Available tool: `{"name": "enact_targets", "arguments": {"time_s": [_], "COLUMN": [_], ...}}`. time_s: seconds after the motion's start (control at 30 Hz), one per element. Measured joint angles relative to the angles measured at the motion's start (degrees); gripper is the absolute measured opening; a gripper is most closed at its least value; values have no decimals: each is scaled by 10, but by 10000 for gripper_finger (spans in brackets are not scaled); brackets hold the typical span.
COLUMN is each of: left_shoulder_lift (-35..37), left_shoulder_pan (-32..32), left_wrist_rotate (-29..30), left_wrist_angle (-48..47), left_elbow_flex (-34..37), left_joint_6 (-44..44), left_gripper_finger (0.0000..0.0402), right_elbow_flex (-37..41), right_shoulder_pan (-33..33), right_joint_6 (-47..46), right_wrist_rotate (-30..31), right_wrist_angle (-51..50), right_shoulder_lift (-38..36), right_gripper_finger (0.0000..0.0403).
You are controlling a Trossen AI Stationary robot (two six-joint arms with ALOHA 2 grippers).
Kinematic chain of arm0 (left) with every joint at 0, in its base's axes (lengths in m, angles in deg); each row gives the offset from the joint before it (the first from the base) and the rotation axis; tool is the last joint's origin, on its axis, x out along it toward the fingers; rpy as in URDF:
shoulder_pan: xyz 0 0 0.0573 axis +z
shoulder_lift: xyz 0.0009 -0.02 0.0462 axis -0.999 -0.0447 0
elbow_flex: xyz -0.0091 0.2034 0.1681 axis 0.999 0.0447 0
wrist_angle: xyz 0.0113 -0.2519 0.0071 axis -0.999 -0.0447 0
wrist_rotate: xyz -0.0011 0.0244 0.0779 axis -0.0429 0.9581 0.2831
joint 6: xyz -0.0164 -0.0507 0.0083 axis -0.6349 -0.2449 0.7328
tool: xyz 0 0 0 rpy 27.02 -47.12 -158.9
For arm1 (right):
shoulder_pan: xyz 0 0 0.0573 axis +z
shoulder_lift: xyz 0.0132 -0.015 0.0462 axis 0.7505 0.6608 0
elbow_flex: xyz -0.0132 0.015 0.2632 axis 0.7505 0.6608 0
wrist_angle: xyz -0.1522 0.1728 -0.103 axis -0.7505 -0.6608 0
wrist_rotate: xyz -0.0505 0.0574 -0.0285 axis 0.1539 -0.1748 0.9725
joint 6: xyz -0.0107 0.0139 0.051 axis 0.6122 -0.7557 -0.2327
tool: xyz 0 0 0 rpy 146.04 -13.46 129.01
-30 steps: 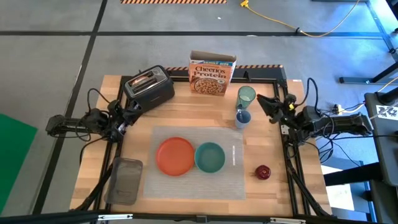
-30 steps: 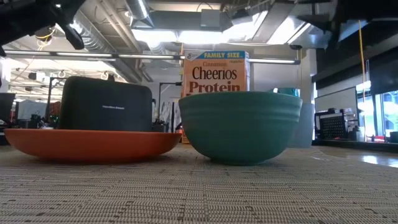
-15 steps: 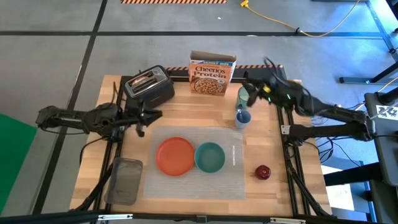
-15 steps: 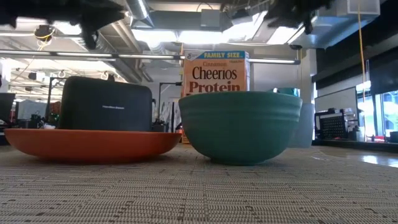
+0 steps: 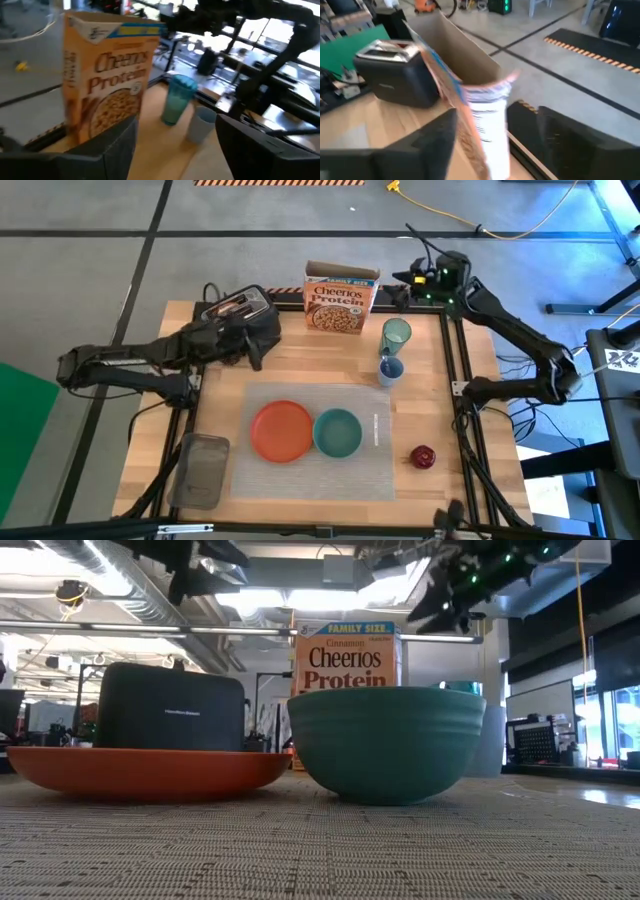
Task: Arrange a breakfast setting
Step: Pour the cereal into the blue bowl
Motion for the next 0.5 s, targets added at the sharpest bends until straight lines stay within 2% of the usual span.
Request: {"name": "enact_targets", "arguments": {"time_s": [0.13,0.23,0.37,0.5], "left_shoulder_lift": [-37,-64,-86,-97], "left_shoulder_pan": [48,86,126,147], "left_wrist_rotate": [-20,-61,-108,-121], "left_wrist_angle": [-40,-57,-57,-60], "left_elbow_flex": [-43,-66,-78,-78], "left_joint_6": [-11,-10,-9,23], "left_gripper_finger": [289,301,310,307], "right_elbow_flex": [0,0,0,0], "right_shoulder_pan": [-13,-12,-12,-12], "right_joint_6": [16,29,44,47], "right_wrist_rotate": [-50,-79,-94,-95], "right_wrist_angle": [17,53,87,97], "right_shoulder_lift": [46,77,111,133], "right_gripper_finger": [363,385,385,356]}}
